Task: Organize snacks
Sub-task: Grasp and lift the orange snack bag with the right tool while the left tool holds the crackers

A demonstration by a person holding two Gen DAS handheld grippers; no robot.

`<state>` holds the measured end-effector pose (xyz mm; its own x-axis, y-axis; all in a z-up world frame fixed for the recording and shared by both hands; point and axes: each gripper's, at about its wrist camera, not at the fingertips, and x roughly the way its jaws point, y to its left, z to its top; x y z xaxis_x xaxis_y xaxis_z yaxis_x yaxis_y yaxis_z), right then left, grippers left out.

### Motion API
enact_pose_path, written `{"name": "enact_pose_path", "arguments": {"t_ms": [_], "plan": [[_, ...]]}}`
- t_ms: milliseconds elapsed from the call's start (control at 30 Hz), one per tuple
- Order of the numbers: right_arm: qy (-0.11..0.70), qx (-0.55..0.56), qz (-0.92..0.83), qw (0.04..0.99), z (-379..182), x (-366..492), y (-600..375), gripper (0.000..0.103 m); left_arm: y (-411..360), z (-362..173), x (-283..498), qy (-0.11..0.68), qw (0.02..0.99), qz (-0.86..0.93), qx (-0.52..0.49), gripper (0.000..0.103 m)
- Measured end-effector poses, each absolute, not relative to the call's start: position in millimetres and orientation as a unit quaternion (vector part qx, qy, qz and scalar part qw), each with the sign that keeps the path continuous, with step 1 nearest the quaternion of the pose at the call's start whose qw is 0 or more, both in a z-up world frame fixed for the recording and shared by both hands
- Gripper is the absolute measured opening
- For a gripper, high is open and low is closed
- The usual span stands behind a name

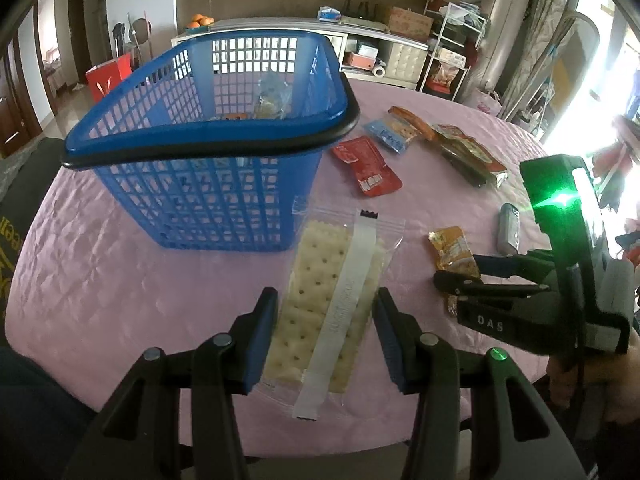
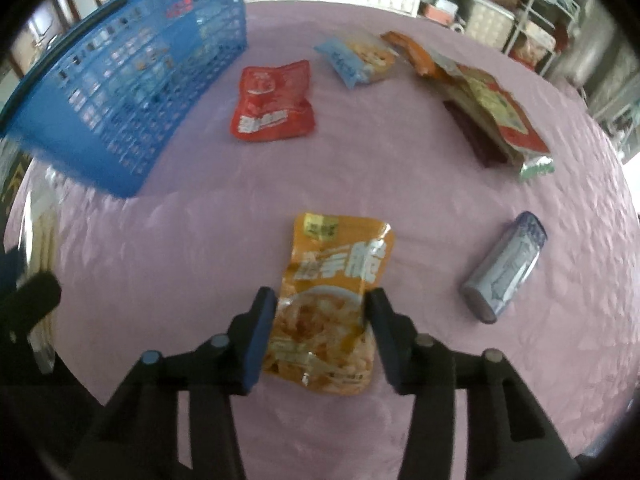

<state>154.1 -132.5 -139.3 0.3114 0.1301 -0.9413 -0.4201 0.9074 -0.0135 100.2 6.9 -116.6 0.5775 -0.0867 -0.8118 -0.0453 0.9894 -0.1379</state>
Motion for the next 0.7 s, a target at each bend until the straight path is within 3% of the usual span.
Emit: {"name": "enact_pose_path", "arguments": {"t_ms": [133, 200, 433, 533, 700], "plan": [[0.554, -0.133, 0.187, 0.8, -140, 147, -131, 0.037, 7, -115, 98, 0.457, 0.886, -0.013, -0.07, 0.046], [0.546, -0.139, 0.19, 0.804, -136, 143, -132, 0.026, 7, -113, 97, 0.455, 0.888, -0.015, -0.069, 0.046], [0.535, -0.13, 0.199, 0.81, -134, 139, -144, 0.026, 0, -109, 93, 0.452, 0.89, -0.018, -0.056, 0.046], [0.539, -0.119, 0.209, 0.807, -129, 139, -152, 0.02, -3, -106, 90, 0.45, 0.891, -0.02, -0.053, 0.046], [0.514, -0.1, 0.223, 0.822, -105, 137, -160, 0.019, -6, -98, 88, 0.449, 0.89, -0.042, -0.065, 0.046]]}}
